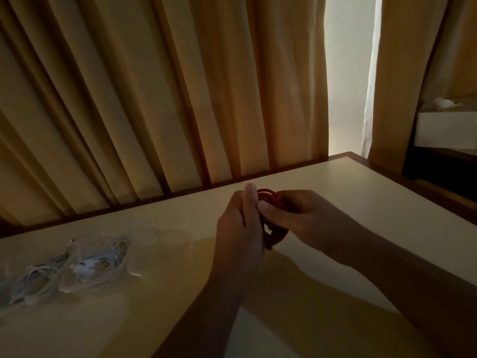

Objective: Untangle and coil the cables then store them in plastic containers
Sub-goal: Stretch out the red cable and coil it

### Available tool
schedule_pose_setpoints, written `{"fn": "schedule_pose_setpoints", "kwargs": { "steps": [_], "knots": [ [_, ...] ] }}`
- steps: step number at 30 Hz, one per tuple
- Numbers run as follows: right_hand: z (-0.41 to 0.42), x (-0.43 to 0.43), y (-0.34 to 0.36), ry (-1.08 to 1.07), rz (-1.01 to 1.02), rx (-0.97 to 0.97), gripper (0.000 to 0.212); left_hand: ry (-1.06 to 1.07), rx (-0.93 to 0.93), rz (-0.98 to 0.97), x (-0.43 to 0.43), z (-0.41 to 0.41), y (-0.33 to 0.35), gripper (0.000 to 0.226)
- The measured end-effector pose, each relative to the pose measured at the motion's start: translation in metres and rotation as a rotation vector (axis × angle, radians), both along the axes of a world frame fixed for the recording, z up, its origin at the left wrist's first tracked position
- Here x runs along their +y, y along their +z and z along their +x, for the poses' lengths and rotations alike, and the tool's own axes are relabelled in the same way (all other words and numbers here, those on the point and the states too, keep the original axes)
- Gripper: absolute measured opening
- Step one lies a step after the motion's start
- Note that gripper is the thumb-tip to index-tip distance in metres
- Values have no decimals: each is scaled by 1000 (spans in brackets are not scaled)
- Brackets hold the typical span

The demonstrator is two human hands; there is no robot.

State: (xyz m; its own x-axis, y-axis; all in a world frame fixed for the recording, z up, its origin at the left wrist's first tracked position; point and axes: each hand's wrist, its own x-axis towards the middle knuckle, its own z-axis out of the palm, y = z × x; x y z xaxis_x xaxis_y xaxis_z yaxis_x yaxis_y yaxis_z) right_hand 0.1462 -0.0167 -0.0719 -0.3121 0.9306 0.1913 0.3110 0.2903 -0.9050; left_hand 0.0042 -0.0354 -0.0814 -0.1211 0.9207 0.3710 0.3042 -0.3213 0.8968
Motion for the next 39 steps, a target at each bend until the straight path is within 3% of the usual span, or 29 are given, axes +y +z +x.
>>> {"fn": "schedule_pose_setpoints", "kwargs": {
  "steps": [2, 6, 12, 16, 21, 25, 29, 32, 36, 39],
  "knots": [
    [-1, 1, 0, -84, 42, -85, 44, -26, -8, -60, 1, 2, 0, 37],
    [1, 1, -2, -129, -5, -40, 20, -145, -307, -333, 1, 1, 9, 29],
    [3, -1, -5, -4, -69, 72, 18, -227, -308, -336, 6, -18, 15, 32],
    [1, -5, -7, 70, -131, 212, 28, -229, -203, -263, 10, -28, 12, 38],
    [-3, -9, -7, 151, -301, 537, 40, -208, -168, -126, 16, -28, 5, 21],
    [-8, -6, -4, 72, -314, 638, 60, -221, -111, -49, 16, -22, 1, 17],
    [-9, -5, -2, -72, -153, 414, 40, -227, -66, -118, 17, -25, 1, 29],
    [-8, -5, -6, -171, -97, 312, 49, -267, -153, -213, 13, -28, 6, 35],
    [-9, -8, -2, -220, 12, 181, 41, -360, -267, -274, 8, -34, 12, 40],
    [-7, -8, -3, -250, 129, 31, 47, -418, -394, -323, 6, -36, 15, 37]
  ]
}}
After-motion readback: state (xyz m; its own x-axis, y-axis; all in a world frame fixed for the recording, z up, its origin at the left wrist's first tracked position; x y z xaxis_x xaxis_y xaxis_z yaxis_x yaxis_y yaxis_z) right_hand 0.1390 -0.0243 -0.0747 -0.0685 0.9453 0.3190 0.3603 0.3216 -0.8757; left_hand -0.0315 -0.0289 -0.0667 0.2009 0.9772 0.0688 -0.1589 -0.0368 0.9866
